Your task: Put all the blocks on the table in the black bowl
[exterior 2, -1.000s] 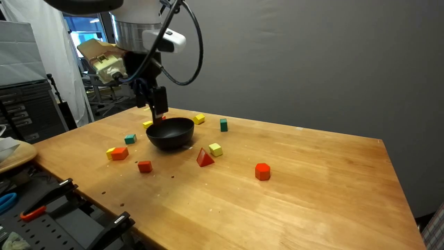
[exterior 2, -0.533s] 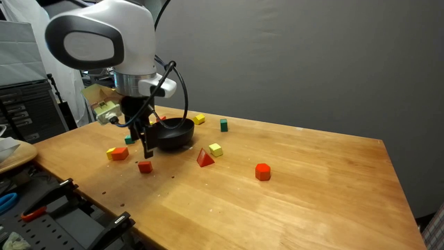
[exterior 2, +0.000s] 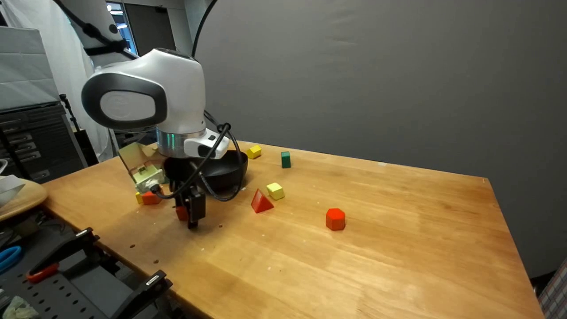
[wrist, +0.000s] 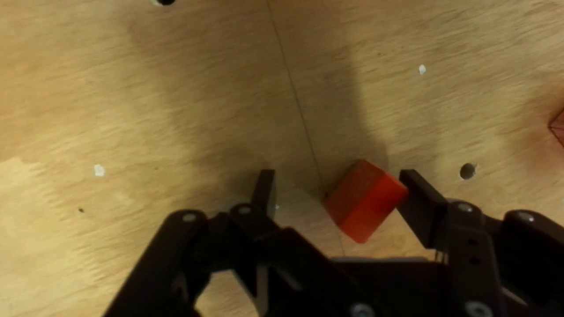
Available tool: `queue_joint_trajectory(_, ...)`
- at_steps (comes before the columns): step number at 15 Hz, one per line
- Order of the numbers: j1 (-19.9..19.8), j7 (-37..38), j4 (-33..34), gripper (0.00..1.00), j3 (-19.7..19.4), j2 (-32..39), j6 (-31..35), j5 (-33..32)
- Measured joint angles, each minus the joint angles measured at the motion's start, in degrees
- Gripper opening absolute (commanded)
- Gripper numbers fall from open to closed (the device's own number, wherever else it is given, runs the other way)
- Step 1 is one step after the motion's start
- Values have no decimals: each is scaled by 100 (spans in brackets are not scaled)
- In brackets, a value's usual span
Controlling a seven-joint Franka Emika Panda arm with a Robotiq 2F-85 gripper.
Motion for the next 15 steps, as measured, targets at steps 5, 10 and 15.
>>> queue_joint_trajectory(5, -213, -388, 123, 4, 272, 89, 32, 482)
queue_joint_trajectory(10, -24, -201, -105, 6, 128, -292, 61, -120)
queue_joint_trajectory(15, 700, 1045, -294, 6, -584, -1318, 386, -2345)
